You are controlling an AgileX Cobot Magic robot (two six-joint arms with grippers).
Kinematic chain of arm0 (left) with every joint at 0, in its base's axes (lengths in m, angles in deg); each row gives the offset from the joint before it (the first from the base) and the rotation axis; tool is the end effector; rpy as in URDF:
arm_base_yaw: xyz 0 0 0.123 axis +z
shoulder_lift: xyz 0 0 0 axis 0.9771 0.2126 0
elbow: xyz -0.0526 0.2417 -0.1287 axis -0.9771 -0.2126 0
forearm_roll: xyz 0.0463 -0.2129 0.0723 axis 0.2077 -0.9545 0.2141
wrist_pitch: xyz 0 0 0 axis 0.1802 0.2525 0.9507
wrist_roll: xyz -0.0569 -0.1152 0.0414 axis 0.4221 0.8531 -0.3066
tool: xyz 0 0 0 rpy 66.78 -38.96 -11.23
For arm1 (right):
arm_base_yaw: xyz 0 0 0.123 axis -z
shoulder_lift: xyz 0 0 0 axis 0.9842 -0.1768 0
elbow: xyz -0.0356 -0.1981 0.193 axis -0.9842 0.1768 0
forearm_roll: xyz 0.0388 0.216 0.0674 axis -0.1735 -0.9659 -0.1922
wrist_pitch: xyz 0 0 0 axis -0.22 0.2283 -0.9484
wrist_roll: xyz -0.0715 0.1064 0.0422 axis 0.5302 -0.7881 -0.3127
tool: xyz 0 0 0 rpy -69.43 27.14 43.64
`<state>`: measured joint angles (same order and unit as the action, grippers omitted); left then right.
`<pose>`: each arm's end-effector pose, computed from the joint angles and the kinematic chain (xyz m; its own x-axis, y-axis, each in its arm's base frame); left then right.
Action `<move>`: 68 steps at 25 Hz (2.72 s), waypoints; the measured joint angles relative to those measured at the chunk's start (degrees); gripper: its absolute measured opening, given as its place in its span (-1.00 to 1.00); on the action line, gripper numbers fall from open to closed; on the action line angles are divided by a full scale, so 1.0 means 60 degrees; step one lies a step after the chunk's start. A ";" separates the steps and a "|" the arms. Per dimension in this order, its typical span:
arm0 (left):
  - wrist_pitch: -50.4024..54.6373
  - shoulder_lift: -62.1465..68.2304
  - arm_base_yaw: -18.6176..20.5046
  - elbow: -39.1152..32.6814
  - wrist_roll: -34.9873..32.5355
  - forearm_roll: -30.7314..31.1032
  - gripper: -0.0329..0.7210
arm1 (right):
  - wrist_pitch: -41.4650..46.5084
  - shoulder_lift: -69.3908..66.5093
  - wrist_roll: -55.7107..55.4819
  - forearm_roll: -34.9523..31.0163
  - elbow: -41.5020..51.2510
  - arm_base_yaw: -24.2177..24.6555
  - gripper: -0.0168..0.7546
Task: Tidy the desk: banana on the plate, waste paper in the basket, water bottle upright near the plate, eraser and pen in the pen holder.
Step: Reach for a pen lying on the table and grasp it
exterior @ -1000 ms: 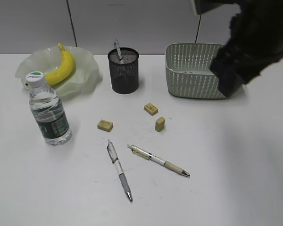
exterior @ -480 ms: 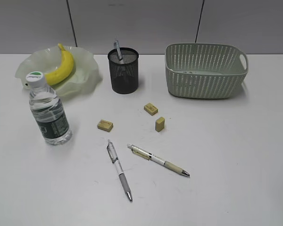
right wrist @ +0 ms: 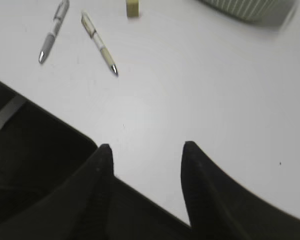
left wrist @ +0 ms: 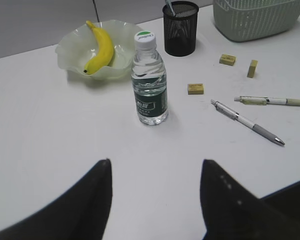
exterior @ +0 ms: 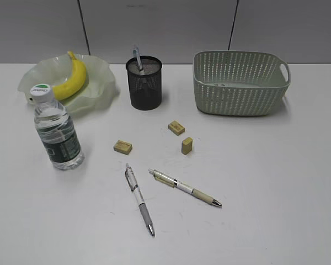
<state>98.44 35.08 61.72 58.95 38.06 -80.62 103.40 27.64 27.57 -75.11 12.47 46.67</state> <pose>0.0133 -0.0122 0.2581 -0.3742 0.1837 -0.9090 0.3557 0.9337 0.0423 0.0320 0.0209 0.2476 -0.4484 -0.3351 -0.8287 -0.5629 0.8260 -0.0294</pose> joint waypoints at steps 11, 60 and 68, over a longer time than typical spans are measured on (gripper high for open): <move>-0.0781 0.2698 0.0008 0.0545 0.0000 -0.1884 0.20 | -0.0078 0.1433 -0.0255 0.0083 0.0042 0.0000 -0.02; -0.2678 1.7094 -0.4811 0.5622 0.7587 -0.0406 0.20 | -0.0087 0.1433 -0.0262 0.0091 0.0042 0.0000 -0.02; -0.2144 1.7650 -0.4675 0.6234 0.8379 -0.0205 0.20 | -0.0087 0.1433 -0.0262 0.0091 0.0042 0.0000 -0.02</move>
<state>85.58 140.99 33.67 96.36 88.33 -81.85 102.88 36.24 26.00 -74.56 12.72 46.67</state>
